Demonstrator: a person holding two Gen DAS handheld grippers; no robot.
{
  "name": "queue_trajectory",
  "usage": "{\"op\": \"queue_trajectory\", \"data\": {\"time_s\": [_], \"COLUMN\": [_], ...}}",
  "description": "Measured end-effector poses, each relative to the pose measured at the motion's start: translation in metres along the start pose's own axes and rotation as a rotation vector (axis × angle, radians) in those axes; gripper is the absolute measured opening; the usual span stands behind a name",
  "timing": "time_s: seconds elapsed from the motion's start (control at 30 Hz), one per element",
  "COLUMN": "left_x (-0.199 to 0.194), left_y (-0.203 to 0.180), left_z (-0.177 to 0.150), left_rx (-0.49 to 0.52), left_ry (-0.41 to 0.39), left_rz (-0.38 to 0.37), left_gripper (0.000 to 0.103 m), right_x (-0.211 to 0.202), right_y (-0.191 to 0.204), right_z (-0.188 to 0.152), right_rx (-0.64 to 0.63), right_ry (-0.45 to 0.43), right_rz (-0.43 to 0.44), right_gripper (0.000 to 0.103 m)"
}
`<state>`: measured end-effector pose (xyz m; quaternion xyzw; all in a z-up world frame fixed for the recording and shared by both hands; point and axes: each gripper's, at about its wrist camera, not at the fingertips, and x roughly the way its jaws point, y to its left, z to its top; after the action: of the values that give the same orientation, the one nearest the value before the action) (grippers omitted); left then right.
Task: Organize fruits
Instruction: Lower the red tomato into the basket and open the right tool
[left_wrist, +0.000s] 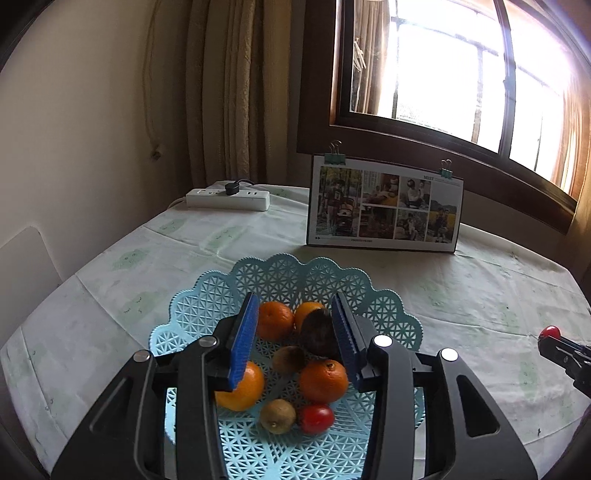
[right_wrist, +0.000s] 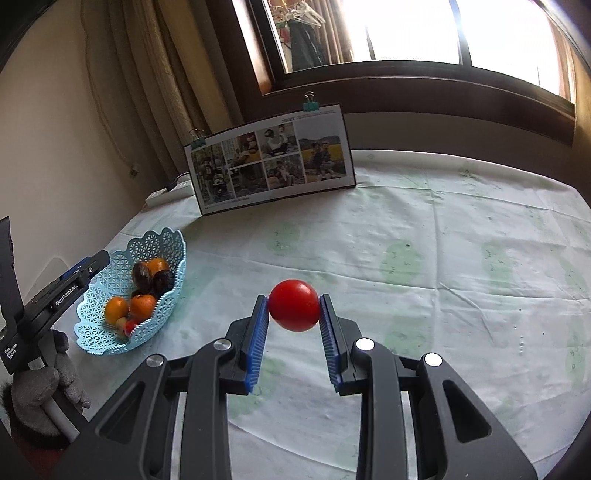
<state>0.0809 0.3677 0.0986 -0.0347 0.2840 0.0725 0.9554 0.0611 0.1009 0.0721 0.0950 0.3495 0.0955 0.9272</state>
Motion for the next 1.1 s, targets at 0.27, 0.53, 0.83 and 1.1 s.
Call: {"op": "queue_trajectory", "data": {"time_s": [0.27, 0.53, 0.83, 1.1], "left_x": [-0.013, -0.023, -0.033, -0.034], "left_y": [0.028, 0.046, 0.063, 0.068], "left_z": [-0.001, -0.007, -0.014, -0.020], "left_rx": [-0.046, -0.045, -0.057, -0.051], "left_ry": [-0.054, -0.079, -0.080, -0.065], "left_rz": [0.060, 0.122, 0.151, 0.165], "left_gripper": [0.084, 0.093, 0.098, 0.100], "right_x": [0.010, 0.026, 0.053, 0.054], "right_y": [0.044, 0.100, 0.141, 0.139], "right_z": [0.008, 0.012, 0.009, 0.005], "right_rx": [-0.063, -0.145, -0.208, -0.211], "right_ry": [0.009, 0.028, 0.084, 0.078], "right_rz": [0.082, 0.187, 0.241, 0.205], "right_gripper": [0.028, 0.028, 0.029, 0.044]}}
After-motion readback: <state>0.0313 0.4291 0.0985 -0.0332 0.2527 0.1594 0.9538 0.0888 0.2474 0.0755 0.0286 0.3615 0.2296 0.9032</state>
